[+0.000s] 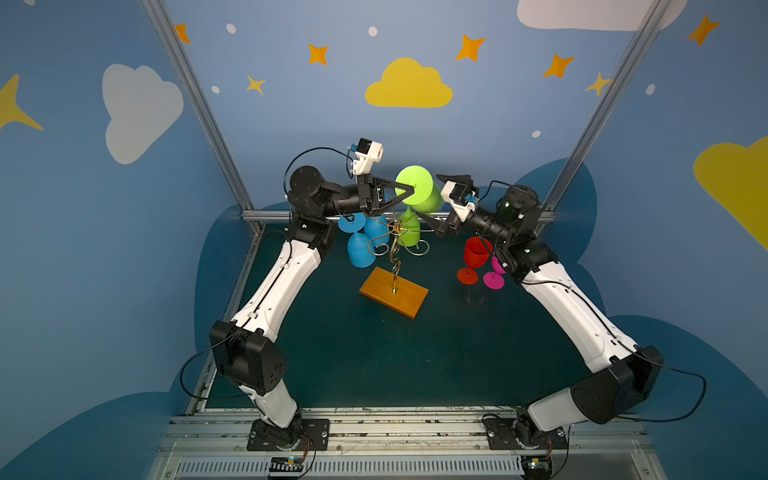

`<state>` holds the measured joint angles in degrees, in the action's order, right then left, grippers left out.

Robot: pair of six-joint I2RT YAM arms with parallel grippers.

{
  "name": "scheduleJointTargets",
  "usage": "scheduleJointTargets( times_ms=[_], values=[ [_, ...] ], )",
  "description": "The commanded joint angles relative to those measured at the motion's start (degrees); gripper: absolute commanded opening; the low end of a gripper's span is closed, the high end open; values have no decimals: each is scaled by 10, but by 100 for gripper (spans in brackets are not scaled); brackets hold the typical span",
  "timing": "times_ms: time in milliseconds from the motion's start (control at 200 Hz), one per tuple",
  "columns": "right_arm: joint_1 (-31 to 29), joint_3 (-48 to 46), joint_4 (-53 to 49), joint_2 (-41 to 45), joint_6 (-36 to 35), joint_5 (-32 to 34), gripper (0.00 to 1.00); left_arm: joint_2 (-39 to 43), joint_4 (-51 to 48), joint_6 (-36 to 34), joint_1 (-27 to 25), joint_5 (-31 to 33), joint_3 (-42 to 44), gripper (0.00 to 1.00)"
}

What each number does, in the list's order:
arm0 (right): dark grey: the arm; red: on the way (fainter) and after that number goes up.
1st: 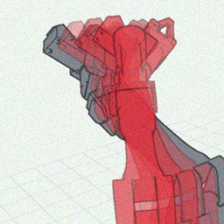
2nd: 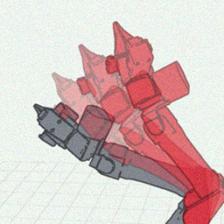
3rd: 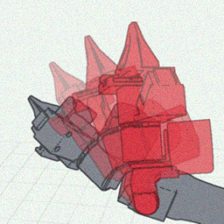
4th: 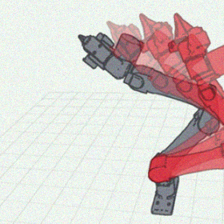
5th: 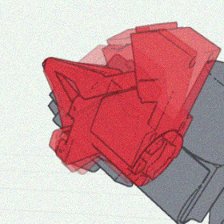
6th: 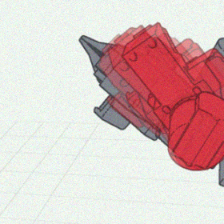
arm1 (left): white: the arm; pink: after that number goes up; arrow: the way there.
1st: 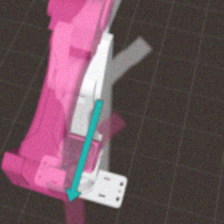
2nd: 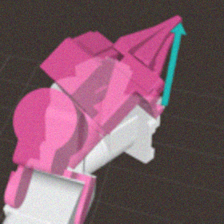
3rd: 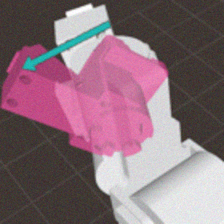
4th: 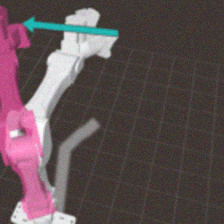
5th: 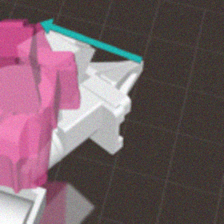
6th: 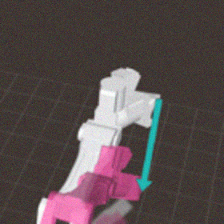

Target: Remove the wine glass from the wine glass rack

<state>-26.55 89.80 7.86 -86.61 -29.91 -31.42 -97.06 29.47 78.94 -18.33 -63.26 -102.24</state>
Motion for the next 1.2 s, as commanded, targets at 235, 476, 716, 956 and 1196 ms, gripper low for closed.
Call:
scheduleJointTargets(
  times_ms=[235, 476, 716, 956, 1196],
  values=[
    [-1, 46, -15, -41, 4, -11, 94, 7, 71, 29, -1, -3, 7, 3],
    [-10, 56, -16, -53, -3, 15, 90, 5, 79, 33, -1, -5, 10, 3],
    [-24, 47, -30, -41, -8, 52, 64, 0, 86, 35, 0, -2, 13, 12],
    [-37, 42, -70, -10, 14, 106, 45, 17, 73, -2, 18, 17, 35, 49],
    [-50, 30, -165, 55, 60, 191, 38, 63, -39, -171, 39, 71, 74, 68]
  ],
)
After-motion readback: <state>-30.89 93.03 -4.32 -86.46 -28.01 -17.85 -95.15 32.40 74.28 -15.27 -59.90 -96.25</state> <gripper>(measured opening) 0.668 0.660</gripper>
